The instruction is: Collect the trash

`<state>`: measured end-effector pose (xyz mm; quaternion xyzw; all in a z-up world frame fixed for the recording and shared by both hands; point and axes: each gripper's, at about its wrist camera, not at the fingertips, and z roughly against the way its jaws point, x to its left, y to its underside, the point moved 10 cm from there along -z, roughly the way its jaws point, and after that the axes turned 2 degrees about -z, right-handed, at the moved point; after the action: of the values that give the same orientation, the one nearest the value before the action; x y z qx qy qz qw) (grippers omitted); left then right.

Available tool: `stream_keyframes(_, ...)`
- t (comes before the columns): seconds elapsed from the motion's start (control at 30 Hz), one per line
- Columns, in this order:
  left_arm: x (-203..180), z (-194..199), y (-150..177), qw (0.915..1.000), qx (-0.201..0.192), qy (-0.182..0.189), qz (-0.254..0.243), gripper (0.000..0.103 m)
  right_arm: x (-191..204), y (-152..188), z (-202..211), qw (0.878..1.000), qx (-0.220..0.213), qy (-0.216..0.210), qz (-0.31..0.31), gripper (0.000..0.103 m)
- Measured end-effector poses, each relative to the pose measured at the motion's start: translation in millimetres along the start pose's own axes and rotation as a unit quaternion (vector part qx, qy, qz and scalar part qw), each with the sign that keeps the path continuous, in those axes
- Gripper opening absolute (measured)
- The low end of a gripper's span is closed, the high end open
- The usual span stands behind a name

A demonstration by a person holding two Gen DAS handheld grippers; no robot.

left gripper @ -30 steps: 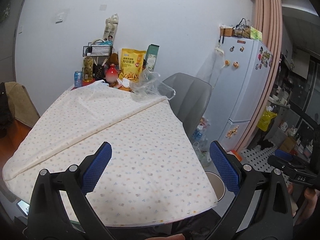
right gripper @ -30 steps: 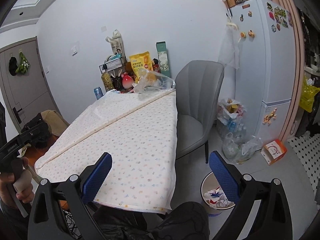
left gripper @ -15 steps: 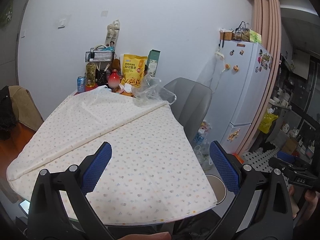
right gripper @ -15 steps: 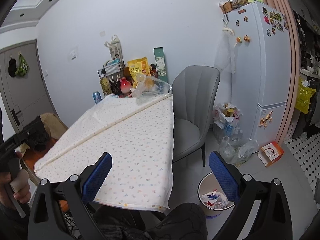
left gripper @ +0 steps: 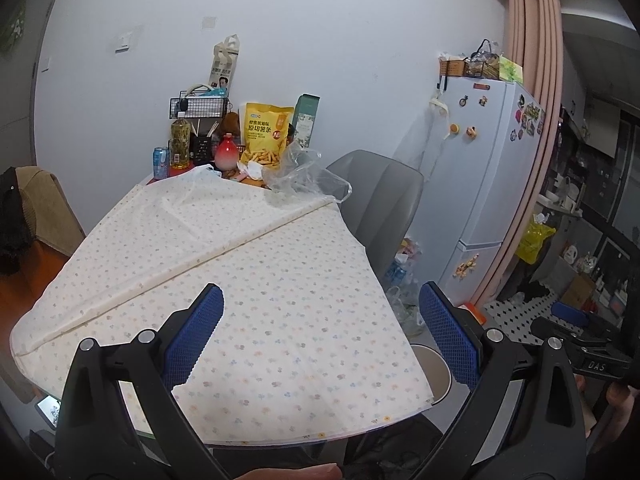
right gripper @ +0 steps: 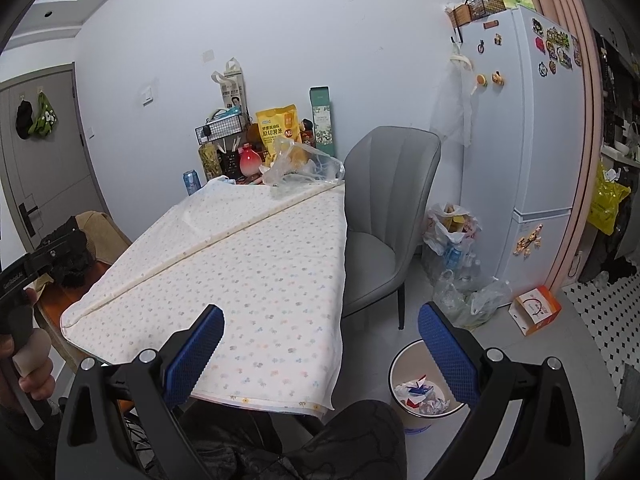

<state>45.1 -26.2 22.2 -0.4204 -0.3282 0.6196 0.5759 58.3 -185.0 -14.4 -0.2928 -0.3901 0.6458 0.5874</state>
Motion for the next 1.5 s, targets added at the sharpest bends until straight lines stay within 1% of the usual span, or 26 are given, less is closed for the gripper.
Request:
stream_keyframes(0.3, -6.6, -4.0, 4.1, 1.0, 0.008, -0.001, -0.004, 0.097, -9.9, 4.9, -6.2, 1.0, 0.005, 0.002, -0.013, 0.095)
stream_keyframes(0.6, -3.3, -6.0, 4.3, 0.9999, 0.011, -0.002, -0.002, 0.097, -14.5, 4.2, -5.9, 1.0, -0.002, 0.007, -0.024, 0.095)
stream_keyframes(1.5, -4.8, -5.7, 5.6, 0.9999, 0.012, -0.001, -0.005, 0.097, -13.8, 4.5, -4.8, 1.0, -0.009, 0.006, -0.021, 0.095)
